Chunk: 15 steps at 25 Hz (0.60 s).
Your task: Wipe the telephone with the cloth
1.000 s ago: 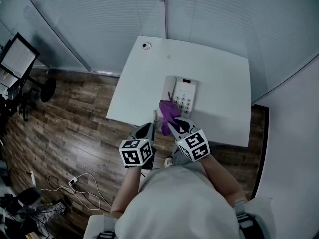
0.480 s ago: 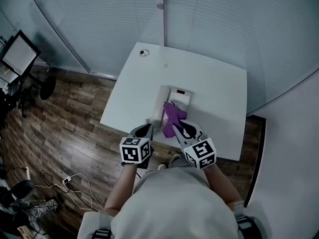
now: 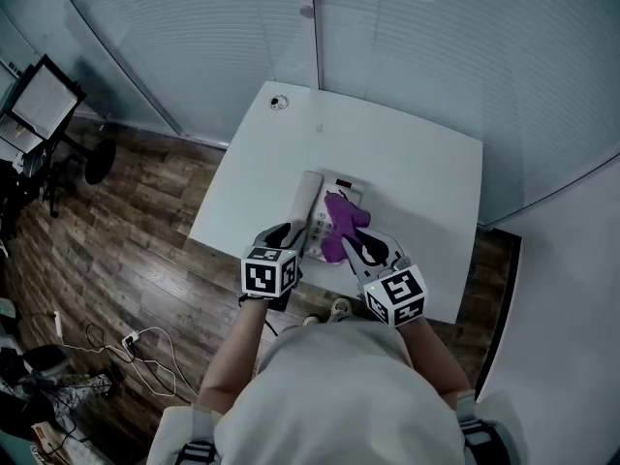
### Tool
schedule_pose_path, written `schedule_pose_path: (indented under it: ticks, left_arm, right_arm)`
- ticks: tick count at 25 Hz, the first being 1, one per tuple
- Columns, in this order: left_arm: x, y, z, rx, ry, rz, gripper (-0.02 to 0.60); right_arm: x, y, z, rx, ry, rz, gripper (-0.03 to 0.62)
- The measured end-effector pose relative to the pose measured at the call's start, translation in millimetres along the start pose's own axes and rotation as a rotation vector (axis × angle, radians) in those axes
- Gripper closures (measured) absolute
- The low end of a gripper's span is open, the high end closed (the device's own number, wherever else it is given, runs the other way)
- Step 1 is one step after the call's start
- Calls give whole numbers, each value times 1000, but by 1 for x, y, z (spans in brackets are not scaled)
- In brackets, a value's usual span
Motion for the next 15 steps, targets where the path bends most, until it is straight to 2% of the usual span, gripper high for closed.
schedule_pose_path:
  ticks: [1,3,6,15]
  left_arm:
    - [4,-1,2,11,11,-3,396]
    - [12,-1,6,31,25,12,379]
    - [29,3,10,56,39,43,311]
    - [64,18,16,100,94,93,299]
  right_arm:
    - [-1,-2,1,1,-1,4,513]
    - [-4,-7,3,4,-3,8,513]
    - [-5,-17,2,8,-5,12,513]
    - [-5,-36,4,6,-13,29,513]
Point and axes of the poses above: the fingertips, and each gripper's own axes: x forward along the fingers, y to its left, z out of its top, the point moved 6 cm from there along -x, backward along the fingers, and after that the axes turned 14 degrees about x, right-handed, at the moved point
